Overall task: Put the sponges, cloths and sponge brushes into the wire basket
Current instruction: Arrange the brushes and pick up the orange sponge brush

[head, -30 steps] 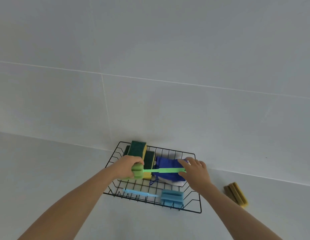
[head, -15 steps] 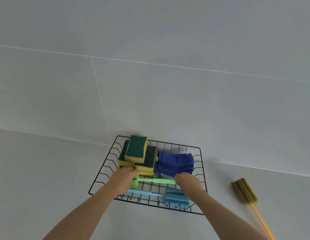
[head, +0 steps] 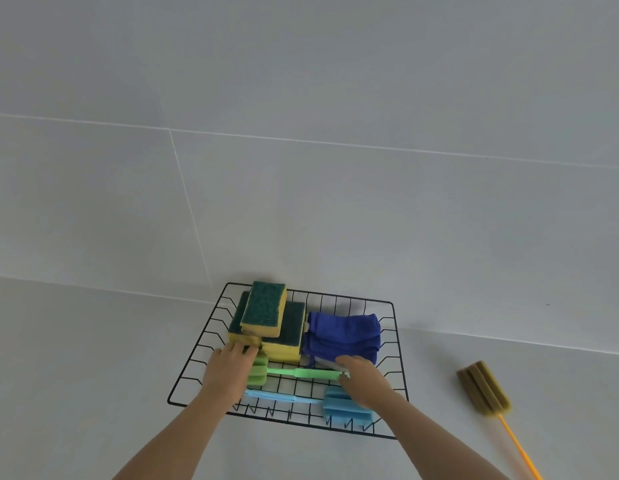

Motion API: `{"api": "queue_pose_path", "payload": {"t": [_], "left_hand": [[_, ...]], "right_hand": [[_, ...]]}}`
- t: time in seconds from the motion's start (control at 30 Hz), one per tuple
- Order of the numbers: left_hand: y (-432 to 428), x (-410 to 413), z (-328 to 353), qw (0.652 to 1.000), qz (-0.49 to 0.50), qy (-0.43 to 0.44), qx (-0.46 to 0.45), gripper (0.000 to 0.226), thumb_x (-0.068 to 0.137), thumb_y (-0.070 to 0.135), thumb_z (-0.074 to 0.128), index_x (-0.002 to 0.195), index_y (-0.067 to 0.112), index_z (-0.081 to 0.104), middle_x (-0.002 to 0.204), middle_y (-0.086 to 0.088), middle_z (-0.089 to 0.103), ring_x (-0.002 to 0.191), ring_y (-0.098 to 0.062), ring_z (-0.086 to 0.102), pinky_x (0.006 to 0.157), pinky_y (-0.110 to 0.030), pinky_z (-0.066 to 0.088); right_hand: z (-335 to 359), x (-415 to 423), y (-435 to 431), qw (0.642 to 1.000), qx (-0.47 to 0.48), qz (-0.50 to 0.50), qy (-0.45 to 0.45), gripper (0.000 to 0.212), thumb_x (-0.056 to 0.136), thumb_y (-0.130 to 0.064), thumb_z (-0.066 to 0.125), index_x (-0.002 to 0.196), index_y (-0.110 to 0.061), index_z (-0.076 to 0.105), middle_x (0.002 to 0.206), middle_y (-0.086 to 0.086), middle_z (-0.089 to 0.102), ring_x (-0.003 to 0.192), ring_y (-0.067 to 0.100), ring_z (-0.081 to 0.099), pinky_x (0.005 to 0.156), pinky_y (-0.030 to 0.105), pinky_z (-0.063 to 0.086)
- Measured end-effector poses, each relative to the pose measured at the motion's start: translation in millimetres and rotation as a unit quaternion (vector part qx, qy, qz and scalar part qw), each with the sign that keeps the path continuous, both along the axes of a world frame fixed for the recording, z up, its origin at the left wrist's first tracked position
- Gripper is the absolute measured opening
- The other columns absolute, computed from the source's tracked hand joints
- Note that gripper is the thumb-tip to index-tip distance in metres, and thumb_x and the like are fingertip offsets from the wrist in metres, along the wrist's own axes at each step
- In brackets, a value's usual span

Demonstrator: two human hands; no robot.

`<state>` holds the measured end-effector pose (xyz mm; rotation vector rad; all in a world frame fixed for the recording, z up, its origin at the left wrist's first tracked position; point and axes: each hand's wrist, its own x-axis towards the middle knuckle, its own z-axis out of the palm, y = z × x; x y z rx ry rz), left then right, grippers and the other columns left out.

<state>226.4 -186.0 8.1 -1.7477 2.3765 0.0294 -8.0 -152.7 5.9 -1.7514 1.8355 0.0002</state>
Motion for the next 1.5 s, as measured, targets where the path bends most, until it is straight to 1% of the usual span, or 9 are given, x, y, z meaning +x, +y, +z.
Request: {"api": "queue_pose_path", "payload": {"t": [0.17, 0.27, 0.5, 0.6, 0.73, 0.83, 1.0, 1.17, 1.5], "left_hand": [[8, -11, 12, 0.999, -0.002, 0.033, 0.001, 0.046, 0.090, 0.033, 0.049, 0.133, 0.019, 0.039, 0.133, -0.001, 0.050, 0.124, -0.018, 0.044, 0.106, -0.034, 0.033], [18, -28, 23, 0.998, -0.020, 0.059, -0.009, 0.048, 0.091, 0.041, 0.046, 0.133, 0.017, 0.040, 0.135, -0.002, 0.049, 0.125, -0.019, 0.044, 0.107, -0.033, 0.032], [43, -85, 51, 0.989, -0.096, 0.113, -0.002, 0.071, 0.087, 0.057, 0.022, 0.146, 0.019, 0.012, 0.157, -0.005, 0.012, 0.145, -0.022, 0.010, 0.117, -0.041, 0.012], [52, -116, 56, 0.984, -0.129, 0.126, 0.010, 0.095, 0.063, 0.066, 0.000, 0.146, 0.021, 0.010, 0.157, -0.006, 0.007, 0.145, -0.024, 0.007, 0.118, -0.041, 0.011], [66, -172, 58, 0.981, -0.151, 0.118, 0.041, 0.071, 0.090, 0.055, 0.030, 0.146, 0.024, 0.000, 0.158, -0.002, -0.007, 0.145, -0.021, -0.005, 0.118, -0.041, 0.001], [82, -214, 55, 0.976, -0.165, 0.131, 0.060, 0.071, 0.092, 0.048, 0.037, 0.146, 0.026, -0.004, 0.157, -0.002, -0.010, 0.145, -0.020, -0.008, 0.118, -0.042, 0.000], [101, -276, 42, 0.972, -0.183, 0.127, 0.069, 0.073, 0.092, 0.049, 0.037, 0.146, 0.024, -0.005, 0.157, -0.005, -0.009, 0.145, -0.024, -0.006, 0.117, -0.044, 0.003], [114, -320, 28, 0.973, -0.156, 0.134, 0.102, 0.075, 0.092, 0.049, 0.038, 0.146, 0.023, -0.007, 0.157, -0.008, -0.010, 0.145, -0.027, -0.006, 0.117, -0.044, 0.005], [97, -361, 7, 0.978, -0.174, 0.060, 0.099, 0.079, 0.090, 0.025, 0.053, 0.146, 0.026, -0.003, 0.157, -0.009, -0.009, 0.145, -0.029, -0.003, 0.117, -0.046, 0.008]], "right_hand": [[20, -14, 10, 0.999, -0.004, 0.032, -0.018, 0.053, 0.098, -0.032, 0.036, 0.147, -0.021, 0.017, 0.150, 0.008, 0.032, 0.134, 0.025, 0.036, 0.109, 0.035, 0.033], [31, -28, 20, 0.997, -0.004, 0.064, 0.040, 0.061, 0.097, -0.043, 0.029, 0.148, -0.026, 0.001, 0.159, 0.010, 0.003, 0.147, 0.028, 0.004, 0.119, 0.043, 0.013], [59, -77, 56, 0.994, -0.073, 0.021, 0.084, 0.070, 0.095, -0.054, 0.018, 0.143, -0.025, -0.024, 0.155, 0.007, -0.024, 0.144, 0.028, -0.020, 0.118, 0.045, -0.004], [65, -105, 78, 0.993, -0.094, -0.015, 0.074, 0.083, 0.072, -0.073, -0.003, 0.132, -0.025, -0.035, 0.154, 0.008, -0.028, 0.143, 0.029, -0.021, 0.118, 0.045, -0.004], [65, -149, 108, 0.990, -0.105, -0.060, 0.079, 0.114, 0.042, -0.084, -0.026, 0.137, -0.021, -0.032, 0.155, 0.009, -0.024, 0.145, 0.030, -0.015, 0.118, 0.044, 0.002], [64, -183, 127, 0.989, -0.090, -0.090, 0.081, 0.089, 0.075, -0.074, 0.001, 0.139, -0.020, -0.030, 0.155, 0.010, -0.024, 0.145, 0.029, -0.015, 0.118, 0.045, 0.001], [58, -237, 156, 0.990, -0.066, -0.100, 0.075, 0.112, 0.041, -0.087, -0.019, 0.132, -0.023, -0.035, 0.154, 0.009, -0.027, 0.144, 0.029, -0.017, 0.118, 0.045, -0.002], [41, -270, 169, 0.992, -0.036, -0.098, 0.075, 0.080, 0.089, -0.061, 0.020, 0.142, -0.022, -0.027, 0.154, 0.009, -0.027, 0.144, 0.029, -0.017, 0.118, 0.046, -0.002], [-11, -273, 166, 0.997, 0.034, -0.045, 0.054, 0.079, 0.095, -0.051, 0.029, 0.143, -0.018, -0.024, 0.155, 0.007, -0.024, 0.145, 0.027, -0.016, 0.118, 0.044, -0.002]]}}
